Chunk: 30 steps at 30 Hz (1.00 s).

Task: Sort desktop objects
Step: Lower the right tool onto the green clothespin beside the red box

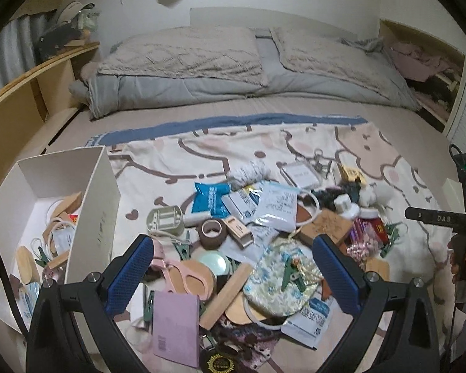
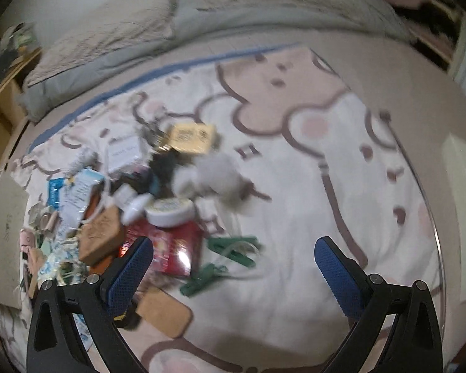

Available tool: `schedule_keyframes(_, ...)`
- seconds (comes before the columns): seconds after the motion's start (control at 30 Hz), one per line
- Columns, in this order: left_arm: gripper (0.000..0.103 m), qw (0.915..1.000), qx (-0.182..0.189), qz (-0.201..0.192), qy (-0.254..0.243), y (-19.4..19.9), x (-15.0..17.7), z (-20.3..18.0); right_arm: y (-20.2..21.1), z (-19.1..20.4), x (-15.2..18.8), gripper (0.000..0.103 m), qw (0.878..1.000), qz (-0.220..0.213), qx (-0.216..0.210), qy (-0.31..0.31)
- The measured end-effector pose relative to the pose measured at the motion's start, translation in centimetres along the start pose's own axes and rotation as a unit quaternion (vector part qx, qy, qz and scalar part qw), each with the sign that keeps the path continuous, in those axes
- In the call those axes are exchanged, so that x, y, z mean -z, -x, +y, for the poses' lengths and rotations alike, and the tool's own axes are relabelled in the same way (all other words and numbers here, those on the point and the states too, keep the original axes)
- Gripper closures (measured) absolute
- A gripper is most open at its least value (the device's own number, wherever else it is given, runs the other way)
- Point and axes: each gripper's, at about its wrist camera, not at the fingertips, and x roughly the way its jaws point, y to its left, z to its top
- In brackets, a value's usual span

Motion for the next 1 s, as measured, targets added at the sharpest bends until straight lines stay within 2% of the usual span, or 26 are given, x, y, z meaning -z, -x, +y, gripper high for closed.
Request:
schedule_keyframes(0.13, 0.0, 0.9999, 0.004, 0.013, -0.007, -0.7, 0.4, -0.7, -1.2, -1.9, 0.7, 0.001, 0.998, 0.031, -0.01, -0.05)
schedule_keyframes(0.2, 0.0, 0.9997, 0.007, 0.021, -0.011, -1.2, 0.7, -1.2, -1.7, -2.4, 0.9, 0.014, 0.996, 0.044, -0.03, -0.07)
schedule_keyframes(0.33, 0.0, 0.999, 0.02, 0.037, -0.015, -2.0, 1.2, -1.8, -3.2, -3.4, 1.9, 0.043, 0.983, 0.09, -0.092, -0.132)
schedule_keyframes(0.37, 0.0, 0.9987, 0.023, 0.043, -0.015, -2.2, 1.3, -2.0, -3.4, -3.3, 2.0, 0.046, 0.981, 0.096, -0.097, -0.135)
schedule_keyframes(0.47, 0.0, 0.9982, 0.025, 0.051, -0.02, -2.7, 1.6, -2.5, -3.6, -2.7, 2.2, 0.05, 0.981, 0.101, -0.105, -0.13)
schedule_keyframes(0.6, 0.0, 0.9974, 0.028, 0.06, -0.028, -3.5, 1.9, -2.9, -3.9, -2.0, 2.2, 0.05, 0.978, 0.106, -0.124, -0.131)
schedule_keyframes(0.7, 0.0, 0.9968, 0.032, 0.067, -0.031, -4.3, 2.1, -3.2, -4.5, -1.0, 2.2, 0.051, 0.978, 0.118, -0.121, -0.119)
schedule_keyframes(0.73, 0.0, 0.9966, 0.034, 0.067, -0.034, -4.5, 2.1, -3.4, -4.7, -0.9, 2.1, 0.057, 0.978, 0.121, -0.121, -0.115)
schedule_keyframes(1.0, 0.0, 0.9944, 0.055, 0.064, -0.064, -5.7, 2.6, -4.5, -5.5, -0.5, 2.1, 0.068, 0.978, 0.129, -0.133, -0.094)
